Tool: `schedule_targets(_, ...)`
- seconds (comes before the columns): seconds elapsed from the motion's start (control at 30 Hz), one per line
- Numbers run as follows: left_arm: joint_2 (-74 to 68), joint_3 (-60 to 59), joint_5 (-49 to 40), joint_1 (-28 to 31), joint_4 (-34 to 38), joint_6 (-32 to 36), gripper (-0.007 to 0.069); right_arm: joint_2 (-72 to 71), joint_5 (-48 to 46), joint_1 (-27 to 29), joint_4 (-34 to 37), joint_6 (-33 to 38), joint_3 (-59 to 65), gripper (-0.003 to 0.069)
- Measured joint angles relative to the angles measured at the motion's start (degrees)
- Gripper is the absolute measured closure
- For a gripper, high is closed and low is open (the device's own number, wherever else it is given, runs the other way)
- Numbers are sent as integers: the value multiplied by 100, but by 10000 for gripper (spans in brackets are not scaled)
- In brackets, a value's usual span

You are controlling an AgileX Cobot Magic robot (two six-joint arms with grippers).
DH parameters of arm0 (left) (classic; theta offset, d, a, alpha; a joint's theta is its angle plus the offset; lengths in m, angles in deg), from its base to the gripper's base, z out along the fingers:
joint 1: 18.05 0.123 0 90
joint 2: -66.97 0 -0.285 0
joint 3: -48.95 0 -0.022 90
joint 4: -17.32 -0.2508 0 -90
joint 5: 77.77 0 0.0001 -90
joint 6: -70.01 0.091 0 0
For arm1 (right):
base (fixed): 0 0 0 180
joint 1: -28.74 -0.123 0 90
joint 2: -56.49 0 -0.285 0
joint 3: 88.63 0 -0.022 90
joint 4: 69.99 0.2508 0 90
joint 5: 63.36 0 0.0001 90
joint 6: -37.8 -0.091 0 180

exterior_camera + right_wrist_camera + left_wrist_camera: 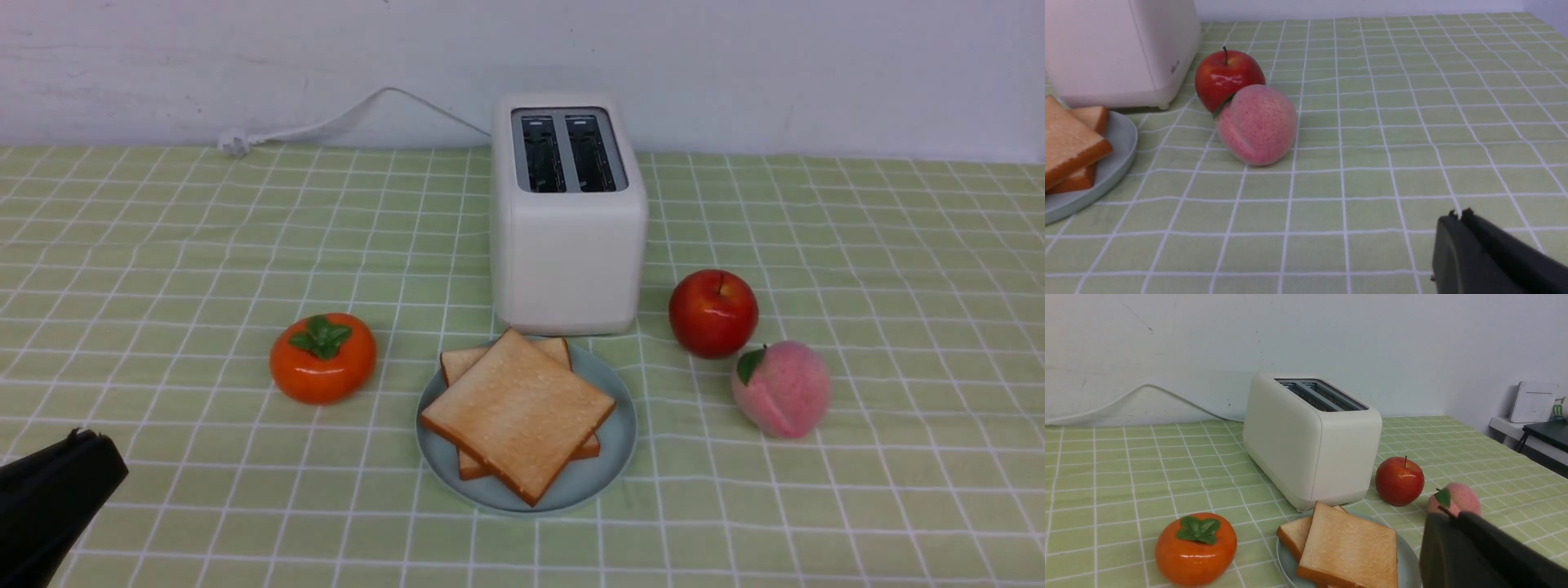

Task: Take toasted bread from bread machine on green coffee tablecloth place on plate.

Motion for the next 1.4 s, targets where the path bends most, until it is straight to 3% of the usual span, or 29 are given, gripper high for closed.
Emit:
schedule_targets(0.2,0,0,-33,0,0,0,606,-28,-432,-6,-23,93,18,679)
schedule_targets(0.33,0,0,-74,0,0,0,603,-28,-601,-11,320,93,-9,679)
schedule_targets(1.2,0,-14,-133,6,-48,43,586,-28,-657,-11,577,93,-16,665)
schedule_targets(1.3,30,-107,-106,360,41,93,602,-28,-657,-11,577,93,-16,660)
schedule_targets(1.4,230,-297,-129,1083,340,125,638,-28,-657,-11,577,93,-16,659)
